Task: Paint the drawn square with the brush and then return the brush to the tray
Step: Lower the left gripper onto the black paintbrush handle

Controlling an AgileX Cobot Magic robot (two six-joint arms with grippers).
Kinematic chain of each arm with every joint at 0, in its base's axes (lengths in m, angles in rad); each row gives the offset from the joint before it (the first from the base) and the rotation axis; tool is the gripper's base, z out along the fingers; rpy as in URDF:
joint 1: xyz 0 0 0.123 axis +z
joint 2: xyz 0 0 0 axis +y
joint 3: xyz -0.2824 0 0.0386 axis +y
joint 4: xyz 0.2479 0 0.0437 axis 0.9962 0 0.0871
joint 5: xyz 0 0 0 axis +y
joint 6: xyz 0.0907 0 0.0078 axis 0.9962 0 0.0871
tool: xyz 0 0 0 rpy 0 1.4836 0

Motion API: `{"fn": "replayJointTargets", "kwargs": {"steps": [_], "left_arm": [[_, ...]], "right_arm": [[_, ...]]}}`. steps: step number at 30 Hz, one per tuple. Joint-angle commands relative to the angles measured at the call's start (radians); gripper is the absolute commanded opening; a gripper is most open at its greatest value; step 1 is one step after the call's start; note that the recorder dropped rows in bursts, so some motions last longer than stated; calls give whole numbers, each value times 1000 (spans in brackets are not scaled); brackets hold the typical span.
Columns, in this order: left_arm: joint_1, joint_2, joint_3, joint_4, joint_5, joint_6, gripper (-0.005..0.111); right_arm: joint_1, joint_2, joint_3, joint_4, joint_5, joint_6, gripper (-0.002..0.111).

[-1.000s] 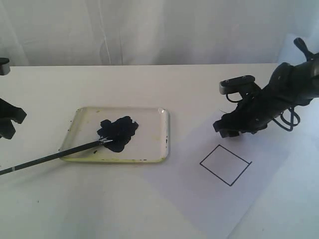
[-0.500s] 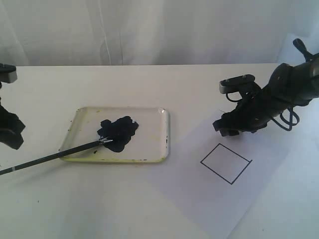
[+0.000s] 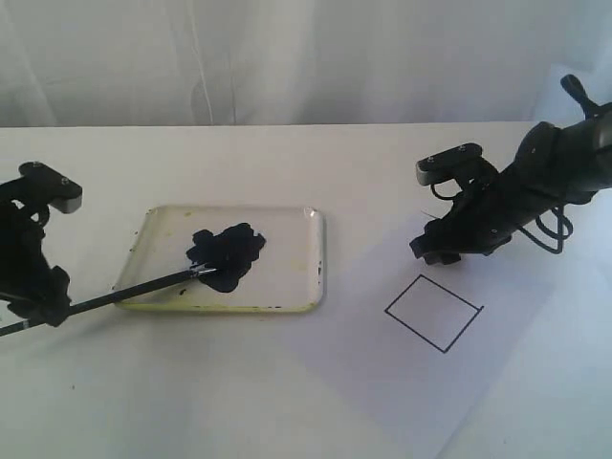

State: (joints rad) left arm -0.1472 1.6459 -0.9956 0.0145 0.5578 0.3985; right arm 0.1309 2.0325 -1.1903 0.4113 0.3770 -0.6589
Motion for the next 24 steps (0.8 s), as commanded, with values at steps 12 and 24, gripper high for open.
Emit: {"fn": "replayJointTargets", "kwargs": {"steps": [12, 24], "left_arm": [[-5, 83, 7, -127, -88, 278, 71], [83, 81, 7, -638, -57, 712, 67]], "right_arm": [[-1, 8, 0, -1, 13, -10, 55], [-1, 8, 0, -1, 10, -10, 55]]}}
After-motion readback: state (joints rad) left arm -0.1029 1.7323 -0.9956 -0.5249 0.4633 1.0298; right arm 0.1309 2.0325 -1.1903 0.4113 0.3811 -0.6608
